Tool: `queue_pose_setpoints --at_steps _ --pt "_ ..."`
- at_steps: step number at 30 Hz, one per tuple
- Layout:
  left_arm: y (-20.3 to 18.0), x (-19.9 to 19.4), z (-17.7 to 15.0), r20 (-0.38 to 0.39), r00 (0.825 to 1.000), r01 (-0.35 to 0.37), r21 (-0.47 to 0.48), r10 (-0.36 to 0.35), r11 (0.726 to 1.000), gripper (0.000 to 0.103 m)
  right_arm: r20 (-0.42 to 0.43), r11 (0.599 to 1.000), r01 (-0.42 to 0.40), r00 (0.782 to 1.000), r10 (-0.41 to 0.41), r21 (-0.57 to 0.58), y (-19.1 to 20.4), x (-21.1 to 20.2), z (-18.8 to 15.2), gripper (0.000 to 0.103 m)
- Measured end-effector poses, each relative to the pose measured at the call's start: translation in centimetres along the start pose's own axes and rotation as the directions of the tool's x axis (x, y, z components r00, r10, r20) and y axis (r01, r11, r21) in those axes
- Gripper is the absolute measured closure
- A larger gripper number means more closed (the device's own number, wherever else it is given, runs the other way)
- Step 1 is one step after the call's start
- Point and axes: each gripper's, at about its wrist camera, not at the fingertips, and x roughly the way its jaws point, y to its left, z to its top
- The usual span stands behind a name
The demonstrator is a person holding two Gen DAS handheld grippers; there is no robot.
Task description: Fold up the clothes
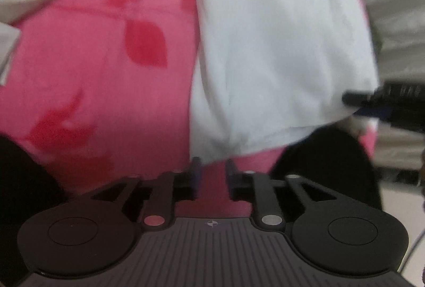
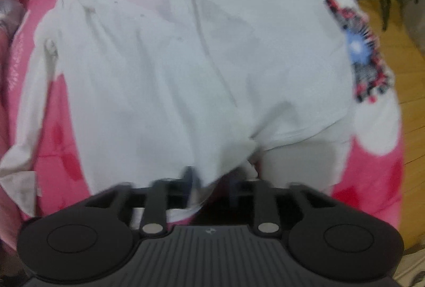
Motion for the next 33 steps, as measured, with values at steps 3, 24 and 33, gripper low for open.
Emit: queue_pose_setpoints --at_steps 3,24,33 --pt "3.3 -3.1 1.5 0.140 0.989 -0.032 -0.075 0.042 0.997 0.072 0.005 1.000 0.025 1.000 -0.025 0.001 -0.7 -1.5 0.0 0.058" --pt "12.3 -7.8 11.8 0.432 0.690 -0.614 -0.077 0.581 0.786 0.099 0.060 0.980 -0.180 0.981 0.186 -0.089 9.2 -1.1 2.4 0.057" --pt "14.5 -8.9 17.7 0.499 0.502 -0.763 -0.130 0.706 0.634 0.099 0.040 0.978 -0.173 0.983 0.179 -0.115 11.1 1.5 3.6 0.058"
